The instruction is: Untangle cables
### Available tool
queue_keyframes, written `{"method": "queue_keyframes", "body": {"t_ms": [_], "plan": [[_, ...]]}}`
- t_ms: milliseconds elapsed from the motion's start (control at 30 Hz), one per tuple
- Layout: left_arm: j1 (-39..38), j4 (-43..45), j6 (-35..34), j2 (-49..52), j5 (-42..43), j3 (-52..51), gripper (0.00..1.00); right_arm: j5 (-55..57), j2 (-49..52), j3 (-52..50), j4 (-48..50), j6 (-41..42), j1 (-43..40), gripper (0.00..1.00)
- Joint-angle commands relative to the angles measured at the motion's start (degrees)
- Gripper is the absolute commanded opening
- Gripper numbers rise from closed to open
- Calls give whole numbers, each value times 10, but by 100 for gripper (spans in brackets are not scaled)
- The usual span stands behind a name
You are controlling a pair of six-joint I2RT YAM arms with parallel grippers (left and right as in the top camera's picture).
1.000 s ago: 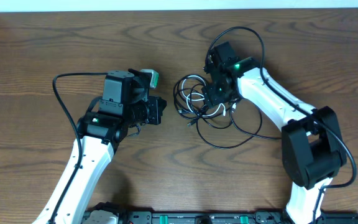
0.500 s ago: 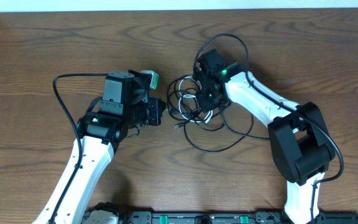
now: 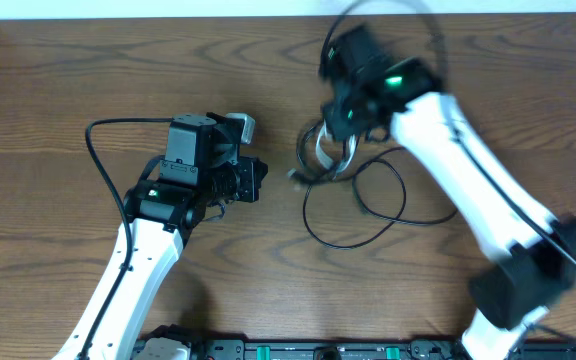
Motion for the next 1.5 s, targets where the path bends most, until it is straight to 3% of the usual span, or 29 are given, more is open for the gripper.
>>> {"method": "queue_keyframes", "body": {"t_ms": [0, 233, 367, 500, 567, 767, 1000, 1200, 1267, 1333, 1467], "plan": [[-1, -1, 5, -5, -2, 1, 8, 19, -88, 77, 7, -2, 0, 1], [-2, 0, 5, -5, -2, 1, 8, 18, -151, 91, 23, -10, 1, 1], [-3, 6, 5, -5, 12, 1, 24, 18, -141, 84, -6, -10, 2, 1], [-3, 67, 24, -5, 123, 1, 30, 18, -129, 83, -21, -10, 8, 1], [-3, 122, 33, -4, 167, 1, 40, 19, -129, 83, -18, -10, 14, 1], [-7, 188, 38, 19, 158, 1, 49, 18, -130, 83, -17, -10, 17, 1], [-71, 205, 112, 85, 158, 1, 57, 18, -130, 83, -16, -10, 20, 1], [-124, 312, 117, 154, 158, 1, 58, 18, -130, 83, -21, -10, 20, 1], [-135, 349, 117, 172, 157, 1, 65, 19, -130, 83, -24, -10, 20, 1], [-147, 389, 117, 192, 129, 1, 71, 19, -130, 83, -28, -10, 20, 1], [-163, 433, 116, 208, 72, 1, 70, 19, -130, 83, -37, -10, 20, 1]]}}
